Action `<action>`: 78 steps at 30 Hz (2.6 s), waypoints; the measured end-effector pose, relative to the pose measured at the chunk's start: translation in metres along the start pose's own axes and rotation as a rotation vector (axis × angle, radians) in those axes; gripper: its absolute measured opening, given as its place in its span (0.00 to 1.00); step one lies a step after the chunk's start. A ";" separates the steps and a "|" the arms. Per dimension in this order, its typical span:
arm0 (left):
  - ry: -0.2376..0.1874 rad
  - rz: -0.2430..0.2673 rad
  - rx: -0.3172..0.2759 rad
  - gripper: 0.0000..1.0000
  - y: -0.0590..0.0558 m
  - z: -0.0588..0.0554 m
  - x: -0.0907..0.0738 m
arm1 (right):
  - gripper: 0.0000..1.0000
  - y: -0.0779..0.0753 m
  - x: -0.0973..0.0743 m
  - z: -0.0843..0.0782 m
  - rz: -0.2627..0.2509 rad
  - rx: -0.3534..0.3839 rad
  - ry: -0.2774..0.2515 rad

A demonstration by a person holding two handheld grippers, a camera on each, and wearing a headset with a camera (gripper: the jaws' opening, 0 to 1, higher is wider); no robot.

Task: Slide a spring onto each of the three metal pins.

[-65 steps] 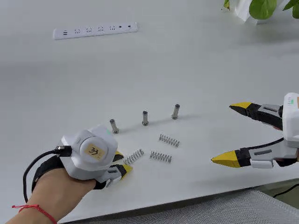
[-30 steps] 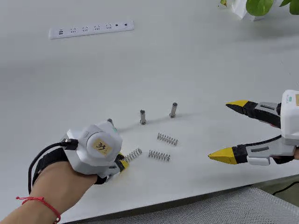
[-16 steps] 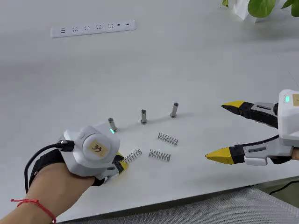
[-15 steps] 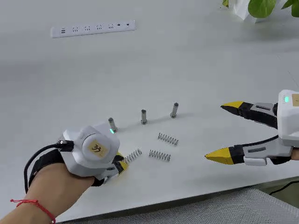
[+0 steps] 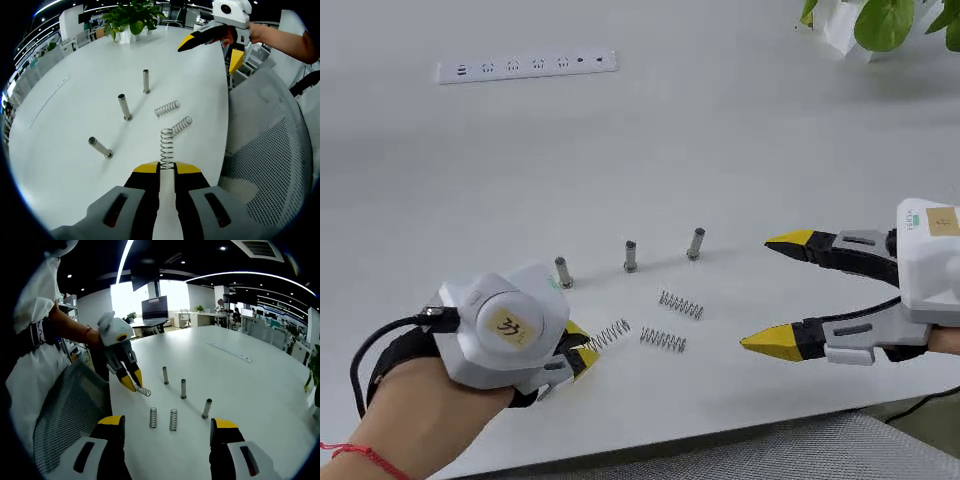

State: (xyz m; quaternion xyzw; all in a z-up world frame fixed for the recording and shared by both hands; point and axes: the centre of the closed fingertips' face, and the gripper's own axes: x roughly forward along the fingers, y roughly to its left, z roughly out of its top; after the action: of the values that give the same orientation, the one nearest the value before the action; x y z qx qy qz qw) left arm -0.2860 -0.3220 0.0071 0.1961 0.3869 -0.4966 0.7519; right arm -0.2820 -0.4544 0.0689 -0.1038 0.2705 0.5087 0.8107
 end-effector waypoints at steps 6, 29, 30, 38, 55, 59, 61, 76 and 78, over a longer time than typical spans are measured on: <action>-0.062 -0.008 0.019 0.07 -0.005 0.016 -0.012 | 0.60 0.013 0.013 0.016 0.049 0.003 -0.022; -0.314 -0.019 -0.043 0.07 -0.016 0.073 -0.049 | 0.27 0.031 0.039 0.071 0.136 0.329 -0.239; -0.320 -0.018 -0.044 0.07 -0.016 0.075 -0.049 | 0.27 0.032 0.039 0.074 0.144 0.351 -0.258; -0.357 -0.029 -0.052 0.07 -0.018 0.082 -0.052 | 0.21 0.035 0.039 0.083 0.180 0.452 -0.309; -0.387 -0.039 -0.049 0.07 -0.020 0.087 -0.053 | 0.07 0.040 0.035 0.094 0.211 0.497 -0.354; -0.391 -0.043 -0.049 0.07 -0.021 0.088 -0.052 | 0.07 0.041 0.034 0.097 0.209 0.481 -0.354; -0.391 -0.045 -0.049 0.07 -0.021 0.088 -0.052 | 0.07 0.043 0.033 0.099 0.212 0.470 -0.351; -0.404 -0.056 -0.049 0.07 -0.026 0.087 -0.053 | 0.06 0.049 0.033 0.103 0.218 0.355 -0.304; -0.404 -0.057 -0.049 0.07 -0.027 0.087 -0.053 | 0.06 0.051 0.033 0.105 0.219 0.339 -0.296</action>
State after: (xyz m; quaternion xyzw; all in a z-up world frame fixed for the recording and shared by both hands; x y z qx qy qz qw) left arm -0.2877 -0.3611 0.1043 0.0632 0.2455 -0.5374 0.8043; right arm -0.2812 -0.3591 0.1435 0.1393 0.2400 0.5503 0.7875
